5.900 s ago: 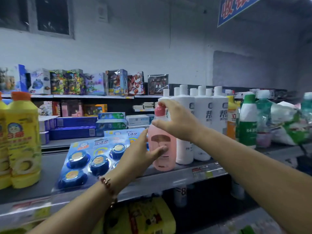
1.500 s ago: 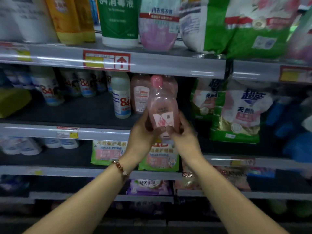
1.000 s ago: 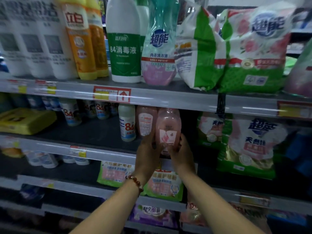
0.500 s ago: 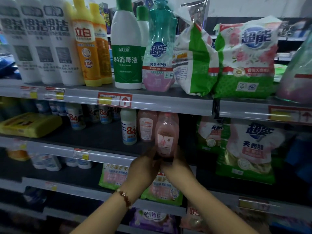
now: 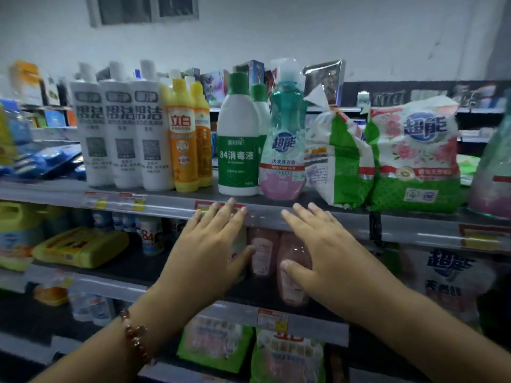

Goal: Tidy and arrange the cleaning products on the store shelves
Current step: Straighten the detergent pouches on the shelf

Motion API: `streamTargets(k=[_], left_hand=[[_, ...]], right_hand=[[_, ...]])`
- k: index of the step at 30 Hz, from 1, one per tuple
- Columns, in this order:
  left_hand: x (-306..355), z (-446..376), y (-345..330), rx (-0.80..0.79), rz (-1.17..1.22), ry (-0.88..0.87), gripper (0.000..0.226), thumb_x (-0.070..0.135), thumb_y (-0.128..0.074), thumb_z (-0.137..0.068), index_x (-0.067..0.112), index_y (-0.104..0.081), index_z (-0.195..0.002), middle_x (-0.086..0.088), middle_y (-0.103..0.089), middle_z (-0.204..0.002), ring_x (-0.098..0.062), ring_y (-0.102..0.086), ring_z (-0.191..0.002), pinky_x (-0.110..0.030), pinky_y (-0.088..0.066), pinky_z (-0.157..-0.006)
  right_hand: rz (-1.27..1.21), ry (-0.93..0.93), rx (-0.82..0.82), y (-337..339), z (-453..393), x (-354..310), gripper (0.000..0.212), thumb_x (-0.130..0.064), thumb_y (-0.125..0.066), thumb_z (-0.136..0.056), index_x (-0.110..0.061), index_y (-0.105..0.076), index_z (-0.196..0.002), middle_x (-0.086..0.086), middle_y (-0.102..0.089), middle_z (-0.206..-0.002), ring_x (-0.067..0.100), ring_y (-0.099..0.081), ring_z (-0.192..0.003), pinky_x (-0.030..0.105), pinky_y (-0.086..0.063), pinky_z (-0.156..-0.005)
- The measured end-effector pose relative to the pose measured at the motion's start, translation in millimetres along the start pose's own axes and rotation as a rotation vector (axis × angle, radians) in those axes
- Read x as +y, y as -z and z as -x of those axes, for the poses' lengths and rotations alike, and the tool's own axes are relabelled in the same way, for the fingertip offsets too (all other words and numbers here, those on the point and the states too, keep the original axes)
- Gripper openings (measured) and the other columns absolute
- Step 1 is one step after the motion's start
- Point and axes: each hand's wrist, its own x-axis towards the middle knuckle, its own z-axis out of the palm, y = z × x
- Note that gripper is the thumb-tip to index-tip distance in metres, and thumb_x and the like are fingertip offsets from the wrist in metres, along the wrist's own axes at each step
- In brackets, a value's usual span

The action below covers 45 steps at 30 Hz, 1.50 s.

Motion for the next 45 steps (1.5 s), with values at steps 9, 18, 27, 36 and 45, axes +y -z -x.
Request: streamTargets(k=[9, 18, 27, 36, 45], left_hand=[[-50, -71, 58, 0.064, 0.001, -0.039, 0.081, 0.064, -0.035, -0.091, 0.018, -0.035, -0.157, -0.01, -0.032, -0.164, -0.032, -0.033, -0.151, -0.053, -0.03, -0.121], [-82, -114, 76, 0.134, 0.028, -0.14, 0.075, 0.058, -0.043, -0.099, 0.023, -0.021, -0.161, -0.005, -0.018, -0.169, -0.028, -0.02, -0.156, -0.044, -0.019, -0.126], [-117, -133, 77, 0.115, 0.046, -0.195, 0.076, 0.058, -0.042, -0.1, 0.024, -0.015, -0.162, -0.006, -0.014, -0.17, -0.027, -0.014, -0.157, -0.046, -0.017, -0.127], [-94, -142, 80, 0.142, 0.122, -0.342, 0.076, 0.058, -0.041, -0.101, 0.024, -0.012, -0.162, -0.004, -0.012, -0.171, -0.022, -0.012, -0.157, -0.042, -0.014, -0.127], [-32, -157, 69, 0.12, 0.22, -0.447, 0.076, 0.058, -0.04, -0.102, 0.022, -0.013, -0.162, -0.005, -0.014, -0.17, -0.022, -0.017, -0.156, -0.04, -0.019, -0.126]], right_hand=[[0.024, 0.059, 0.175, 66, -73, -40, 0.079, -0.044, -0.056, -0.098, -0.026, -0.013, -0.162, -0.004, -0.012, -0.169, 0.012, -0.004, -0.155, 0.023, 0.0, -0.118], [0.117, -0.023, 0.254, 113, -153, -62, 0.077, -0.037, -0.065, -0.093, -0.017, -0.029, -0.158, 0.003, -0.038, -0.16, 0.017, -0.034, -0.145, 0.032, -0.027, -0.118], [0.199, -0.125, 0.298, 136, -177, -65, 0.075, -0.033, -0.064, -0.094, -0.016, -0.03, -0.158, 0.004, -0.037, -0.16, 0.018, -0.034, -0.147, 0.029, -0.027, -0.117], [0.242, -0.302, 0.326, 166, -157, -50, 0.064, -0.027, -0.065, -0.094, -0.015, -0.041, -0.151, 0.007, -0.048, -0.153, 0.023, -0.046, -0.137, 0.035, -0.035, -0.112], [0.292, -0.67, 0.216, 142, -141, 16, 0.051, -0.057, -0.061, -0.091, -0.012, -0.065, -0.113, 0.01, -0.069, -0.113, 0.027, -0.066, -0.1, 0.038, -0.055, -0.082]])
